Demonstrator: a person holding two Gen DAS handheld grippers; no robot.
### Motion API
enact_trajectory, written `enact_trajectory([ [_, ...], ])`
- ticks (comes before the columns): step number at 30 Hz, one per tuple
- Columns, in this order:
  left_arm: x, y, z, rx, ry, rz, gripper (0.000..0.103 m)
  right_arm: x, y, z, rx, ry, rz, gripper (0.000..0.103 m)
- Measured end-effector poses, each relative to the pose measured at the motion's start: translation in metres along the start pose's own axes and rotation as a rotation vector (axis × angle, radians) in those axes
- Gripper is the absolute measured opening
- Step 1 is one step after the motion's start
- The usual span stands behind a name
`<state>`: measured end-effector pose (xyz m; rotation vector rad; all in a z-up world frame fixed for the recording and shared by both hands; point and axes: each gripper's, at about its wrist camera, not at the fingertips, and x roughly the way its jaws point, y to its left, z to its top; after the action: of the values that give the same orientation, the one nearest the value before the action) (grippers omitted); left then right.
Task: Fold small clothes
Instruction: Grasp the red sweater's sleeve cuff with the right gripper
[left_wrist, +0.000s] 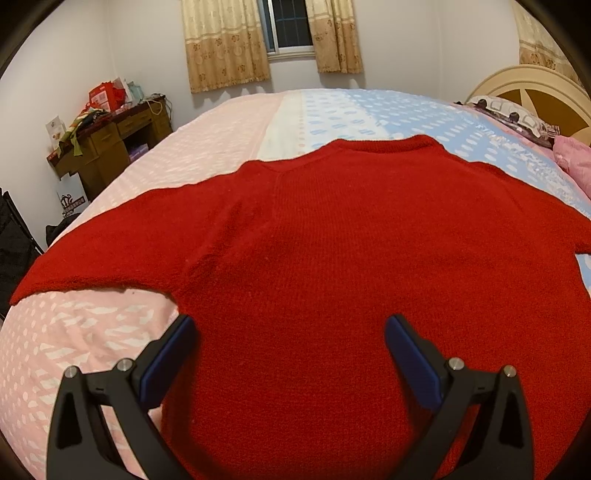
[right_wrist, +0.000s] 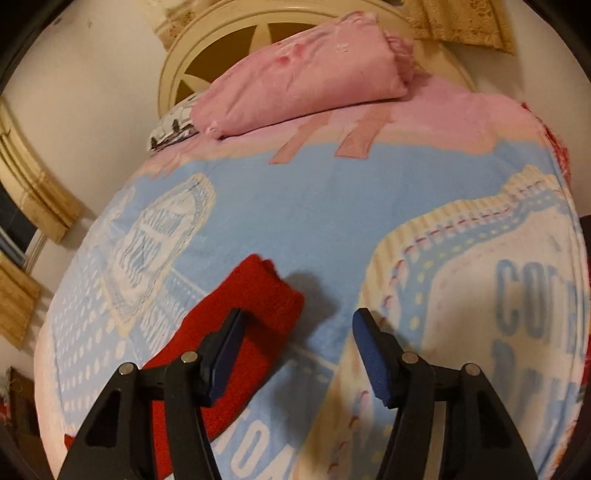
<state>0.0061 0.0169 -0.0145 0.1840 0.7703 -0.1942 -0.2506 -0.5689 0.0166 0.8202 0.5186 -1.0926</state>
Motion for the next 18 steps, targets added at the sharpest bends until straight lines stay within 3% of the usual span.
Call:
enact_trajectory([
  [2,0.0,0.0,0.0,0.001,-0.001,0.002,0.103,0.008,0.01,0.001,-0.039,0.013,0.02,0.061],
  [3,0.0,0.0,0.0,0.002,-0.001,0.002,0.103,0.011,0.015,-0.001,-0.052,0.017,0.015,0.057],
  [4,0.0,0.0,0.0,0.001,0.0,0.001,0.103,0.015,0.02,-0.002,-0.07,0.028,0.005,0.039],
  [5,0.0,0.0,0.0,0.0,0.0,0.0,0.103,0.019,0.026,-0.004,-0.084,0.047,0.005,0.03],
  [6,0.001,0.0,0.0,-0.001,0.0,-0.001,0.103,0.019,0.029,-0.008,-0.088,0.058,0.013,0.011],
  [7,0.001,0.0,0.0,-0.002,0.0,-0.002,0.103,0.02,0.031,-0.01,-0.092,0.066,0.023,0.006],
  [13,0.001,0.0,0.0,-0.004,-0.001,-0.004,0.103,-0.04,0.082,-0.017,-0.227,-0.059,0.082,0.005],
  [18,-0.005,0.002,0.005,-0.001,0.013,-0.033,0.103,-0.106,0.177,-0.055,-0.465,-0.124,0.199,0.005],
])
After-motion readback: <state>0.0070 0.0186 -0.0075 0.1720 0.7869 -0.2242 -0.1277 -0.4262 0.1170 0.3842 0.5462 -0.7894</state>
